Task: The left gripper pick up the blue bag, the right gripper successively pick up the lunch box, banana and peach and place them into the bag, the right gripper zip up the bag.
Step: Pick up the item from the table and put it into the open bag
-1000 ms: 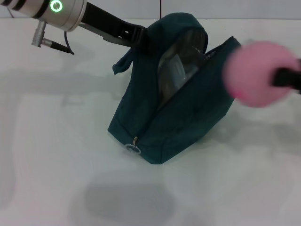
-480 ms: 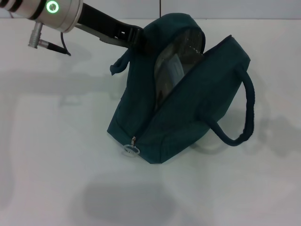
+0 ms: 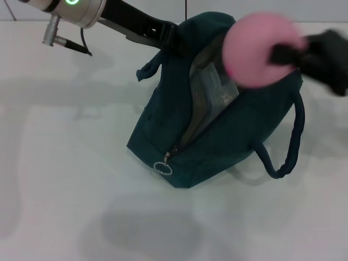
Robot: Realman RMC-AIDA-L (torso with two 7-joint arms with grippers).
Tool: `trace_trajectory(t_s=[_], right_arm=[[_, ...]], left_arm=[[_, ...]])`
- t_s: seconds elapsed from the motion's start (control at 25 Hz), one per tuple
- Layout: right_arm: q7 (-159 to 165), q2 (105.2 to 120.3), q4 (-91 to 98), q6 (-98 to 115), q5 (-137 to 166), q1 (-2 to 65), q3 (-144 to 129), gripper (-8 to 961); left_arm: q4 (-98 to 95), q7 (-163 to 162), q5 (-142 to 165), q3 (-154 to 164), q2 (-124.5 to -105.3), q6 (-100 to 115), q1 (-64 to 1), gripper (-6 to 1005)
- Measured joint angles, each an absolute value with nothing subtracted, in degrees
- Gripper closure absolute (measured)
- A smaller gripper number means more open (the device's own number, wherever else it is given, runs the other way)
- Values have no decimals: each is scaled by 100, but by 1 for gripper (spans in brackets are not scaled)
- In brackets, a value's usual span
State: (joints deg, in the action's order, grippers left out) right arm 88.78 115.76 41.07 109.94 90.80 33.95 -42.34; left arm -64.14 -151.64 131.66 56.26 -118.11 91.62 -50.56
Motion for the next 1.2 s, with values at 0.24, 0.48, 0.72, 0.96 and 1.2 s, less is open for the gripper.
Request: trace_trajectory(t_s=[0.24,0.48,0.72,0.96,1.2], right_arm=[[8500,11586,3717,9629,9046,3733,-5698,915],[8527,11570,3756,9180,9081,3740,-6223,914],[8708,11424,3868,9143,9204,3478,-6282,914],[9066,11351,4014,8847,9467,3398,-6269,913],[9276,11540,4022,8636,9976,3737,-6437,913]], left_arm=[[-6416,-15166,13181,5624,-11790,9166,-5034,954],[-6416,-15147,13189,5590,-11770,9167,-4995,954],[-6417,-15136,13196,5589,-11756,9165,-4971,954],[-6409,-15128,13200,5599,-11751,9154,-5013,954],[-6408,-15126,13203,5624,-11776,9147,-5028,954]])
